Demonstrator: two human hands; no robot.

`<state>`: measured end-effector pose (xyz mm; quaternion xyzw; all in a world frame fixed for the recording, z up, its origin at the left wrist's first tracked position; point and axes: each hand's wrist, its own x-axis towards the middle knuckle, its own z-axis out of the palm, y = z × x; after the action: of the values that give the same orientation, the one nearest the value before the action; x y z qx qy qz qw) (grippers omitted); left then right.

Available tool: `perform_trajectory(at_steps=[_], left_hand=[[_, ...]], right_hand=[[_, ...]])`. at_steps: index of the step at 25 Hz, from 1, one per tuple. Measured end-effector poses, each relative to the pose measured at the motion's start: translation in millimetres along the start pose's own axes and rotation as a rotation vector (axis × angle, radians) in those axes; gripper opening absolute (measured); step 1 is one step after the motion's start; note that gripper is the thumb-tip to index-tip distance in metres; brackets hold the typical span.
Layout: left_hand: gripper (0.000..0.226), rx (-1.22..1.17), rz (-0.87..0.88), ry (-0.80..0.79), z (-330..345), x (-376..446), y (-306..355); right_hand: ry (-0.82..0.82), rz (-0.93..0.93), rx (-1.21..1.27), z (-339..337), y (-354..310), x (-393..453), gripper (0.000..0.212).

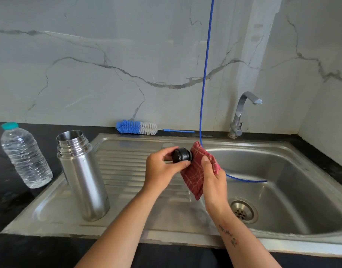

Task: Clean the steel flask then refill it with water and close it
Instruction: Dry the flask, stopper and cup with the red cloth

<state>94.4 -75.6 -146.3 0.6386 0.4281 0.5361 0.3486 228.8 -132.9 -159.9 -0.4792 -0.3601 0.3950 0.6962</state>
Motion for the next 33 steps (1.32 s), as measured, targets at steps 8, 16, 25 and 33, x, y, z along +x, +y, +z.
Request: perform_trajectory(at_steps=[8, 16, 25, 33], left_hand=[[0.045, 0.171, -0.038, -0.023, -7, -10, 5], [0.027, 0.35, -0.164, 0.115, -83, -41, 13], [0.04, 0.316, -0.321, 0.09, -92, -75, 14], [0.03, 0.58, -0.283, 0.126, -76, -45, -7]], right_hand=[[-0.053, 0.018, -0.01, -1, -9, -5, 0.026], [0.039, 0.174, 0.273, -3, -16, -4, 0.016], [0.032, 0.282, 0.31, -1, -13, -7, 0.016], [0.059, 0.313, 0.31, -3, -12, -6, 0.02]])
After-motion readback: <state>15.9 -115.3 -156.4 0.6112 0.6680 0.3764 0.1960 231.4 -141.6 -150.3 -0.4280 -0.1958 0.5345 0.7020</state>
